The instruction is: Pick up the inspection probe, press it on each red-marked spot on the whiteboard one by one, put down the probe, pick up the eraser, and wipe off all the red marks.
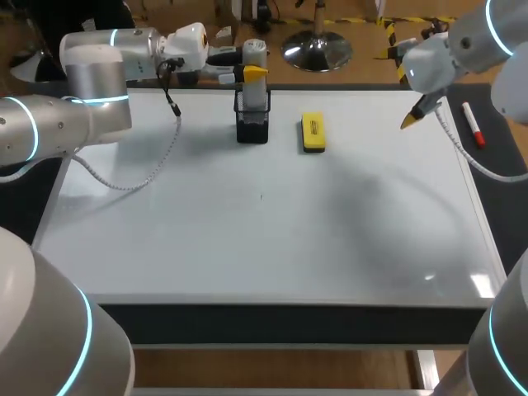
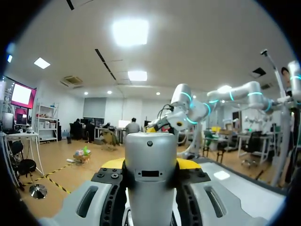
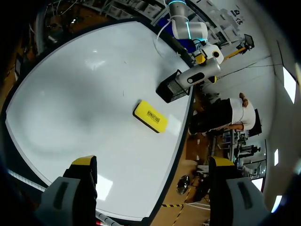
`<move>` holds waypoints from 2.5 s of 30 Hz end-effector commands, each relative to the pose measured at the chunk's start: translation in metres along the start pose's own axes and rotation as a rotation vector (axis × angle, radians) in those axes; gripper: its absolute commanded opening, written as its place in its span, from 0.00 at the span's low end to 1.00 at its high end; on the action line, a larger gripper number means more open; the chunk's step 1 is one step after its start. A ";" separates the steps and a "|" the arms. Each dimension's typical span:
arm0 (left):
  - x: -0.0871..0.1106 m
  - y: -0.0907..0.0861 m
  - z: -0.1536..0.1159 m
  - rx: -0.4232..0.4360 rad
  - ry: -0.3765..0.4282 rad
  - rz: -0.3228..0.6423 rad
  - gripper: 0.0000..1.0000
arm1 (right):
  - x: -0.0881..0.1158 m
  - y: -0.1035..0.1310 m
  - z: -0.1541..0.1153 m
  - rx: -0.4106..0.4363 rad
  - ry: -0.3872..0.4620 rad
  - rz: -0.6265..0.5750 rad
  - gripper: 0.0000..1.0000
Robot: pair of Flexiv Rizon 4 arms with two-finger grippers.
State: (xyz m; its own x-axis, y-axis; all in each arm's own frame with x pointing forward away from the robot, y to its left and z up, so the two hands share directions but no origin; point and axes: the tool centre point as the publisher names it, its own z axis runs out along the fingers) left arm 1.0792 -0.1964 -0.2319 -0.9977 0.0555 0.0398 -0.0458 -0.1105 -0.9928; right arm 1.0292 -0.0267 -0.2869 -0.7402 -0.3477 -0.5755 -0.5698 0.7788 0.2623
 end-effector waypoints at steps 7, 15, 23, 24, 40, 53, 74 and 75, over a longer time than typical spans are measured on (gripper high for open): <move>-0.010 0.018 -0.002 -0.002 0.006 -0.009 0.00 | 0.000 0.000 -0.001 0.001 0.003 -0.002 1.00; -0.012 0.026 -0.004 -0.005 -0.003 -0.021 0.00 | 0.000 0.000 -0.001 0.001 0.003 -0.002 1.00; -0.013 0.031 -0.005 -0.007 -0.002 -0.032 0.00 | 0.000 0.000 -0.001 0.001 0.003 -0.002 1.00; -0.012 0.031 -0.005 -0.006 0.000 -0.033 0.00 | 0.000 0.000 -0.001 0.001 0.003 -0.002 1.00; -0.009 0.020 -0.011 -0.020 -0.014 -0.005 1.00 | 0.000 0.000 -0.001 0.001 0.003 -0.002 1.00; -0.005 -0.001 -0.051 -0.199 -0.123 0.187 1.00 | 0.000 0.000 -0.001 0.001 0.003 -0.002 1.00; 0.016 -0.009 -0.102 -0.422 -0.179 0.347 1.00 | 0.000 0.000 -0.001 0.001 0.003 -0.002 1.00; 0.016 -0.009 -0.105 -0.437 -0.182 0.350 1.00 | 0.000 0.000 -0.001 0.001 0.003 -0.002 1.00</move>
State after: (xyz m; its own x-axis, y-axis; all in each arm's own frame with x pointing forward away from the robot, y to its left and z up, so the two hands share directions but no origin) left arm 1.0788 -0.0961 -0.2394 -0.9524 -0.0366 -0.3026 0.2848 0.2470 -0.9262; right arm 1.0291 -0.0267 -0.2868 -0.7402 -0.3477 -0.5755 -0.5697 0.7789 0.2622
